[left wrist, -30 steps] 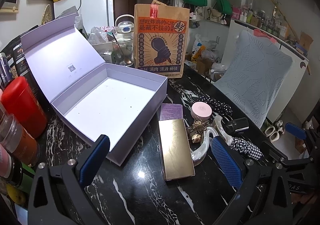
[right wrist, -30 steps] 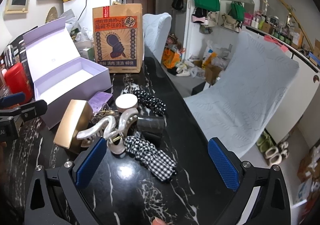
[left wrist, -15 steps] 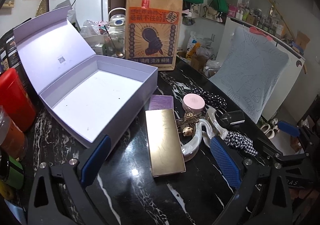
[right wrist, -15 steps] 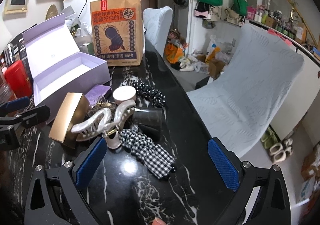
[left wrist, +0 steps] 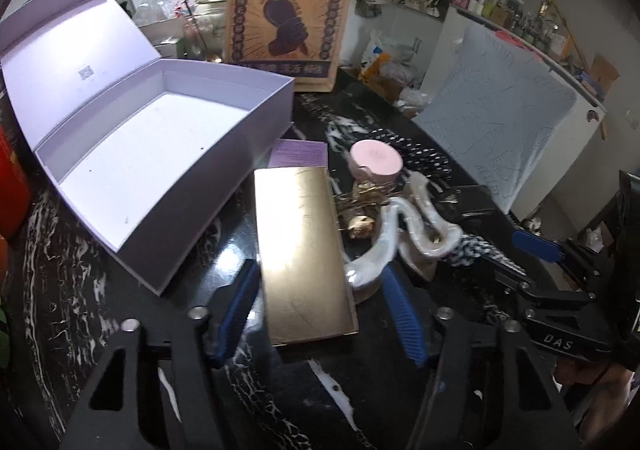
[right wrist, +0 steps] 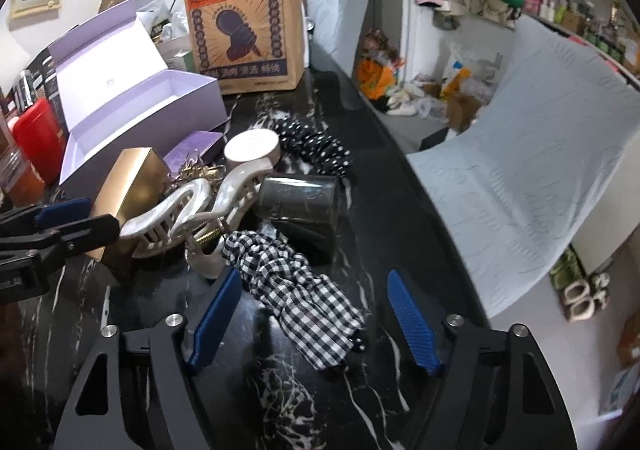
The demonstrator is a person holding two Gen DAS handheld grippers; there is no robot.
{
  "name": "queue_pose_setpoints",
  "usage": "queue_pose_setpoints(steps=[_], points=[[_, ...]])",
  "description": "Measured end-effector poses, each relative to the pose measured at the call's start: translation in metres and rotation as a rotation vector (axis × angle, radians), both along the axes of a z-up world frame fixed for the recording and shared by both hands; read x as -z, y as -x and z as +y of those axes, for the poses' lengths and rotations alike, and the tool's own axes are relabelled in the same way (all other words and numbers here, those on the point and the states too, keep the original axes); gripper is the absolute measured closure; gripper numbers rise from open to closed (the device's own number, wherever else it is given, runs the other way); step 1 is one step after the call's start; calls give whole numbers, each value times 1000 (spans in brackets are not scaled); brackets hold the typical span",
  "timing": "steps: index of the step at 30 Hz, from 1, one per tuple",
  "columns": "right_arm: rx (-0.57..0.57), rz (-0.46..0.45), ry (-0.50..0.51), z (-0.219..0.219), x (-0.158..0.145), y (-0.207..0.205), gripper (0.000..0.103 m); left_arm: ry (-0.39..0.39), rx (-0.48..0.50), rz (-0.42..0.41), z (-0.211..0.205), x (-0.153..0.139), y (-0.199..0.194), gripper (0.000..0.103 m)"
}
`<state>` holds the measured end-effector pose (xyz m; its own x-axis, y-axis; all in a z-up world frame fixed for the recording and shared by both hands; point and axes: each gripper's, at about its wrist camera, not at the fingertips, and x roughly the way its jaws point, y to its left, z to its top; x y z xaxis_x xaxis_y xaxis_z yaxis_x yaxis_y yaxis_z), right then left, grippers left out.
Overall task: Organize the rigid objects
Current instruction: 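Grasp the gold case with the left tool while the right tool grasps the gingham scrunchie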
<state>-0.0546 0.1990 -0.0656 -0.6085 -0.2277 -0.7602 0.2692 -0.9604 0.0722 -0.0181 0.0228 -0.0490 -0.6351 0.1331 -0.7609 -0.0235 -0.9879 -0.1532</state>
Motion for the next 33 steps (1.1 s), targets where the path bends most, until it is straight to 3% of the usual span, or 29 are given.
queue_pose_setpoints(steps=[6,10,15,18,21,26,33], points=[[-50,-52,41,-4,11,6,39,-26,-9,-30,-6,9,7,50],[-60,-43,7,-8,13,4,50,-14,-18,-44,-8,12,13,51],[-57,-32,-19,-9,14,0,53,0,-27,-47,-9,17,17,54],[-53,-19,-46,-12,14,-2,66,41,-11,-63,-4,21,23,54],[-55,-22,-16,-10,13,-4,75,10,-15,-66,-8,27,26,59],[-38,-37,50,-2,12,-9,78,7,-5,-38,-9,22,15,60],[-26,-21,49,0,-1,-21,79,-36,-11,-26,-16,15,-5,60]])
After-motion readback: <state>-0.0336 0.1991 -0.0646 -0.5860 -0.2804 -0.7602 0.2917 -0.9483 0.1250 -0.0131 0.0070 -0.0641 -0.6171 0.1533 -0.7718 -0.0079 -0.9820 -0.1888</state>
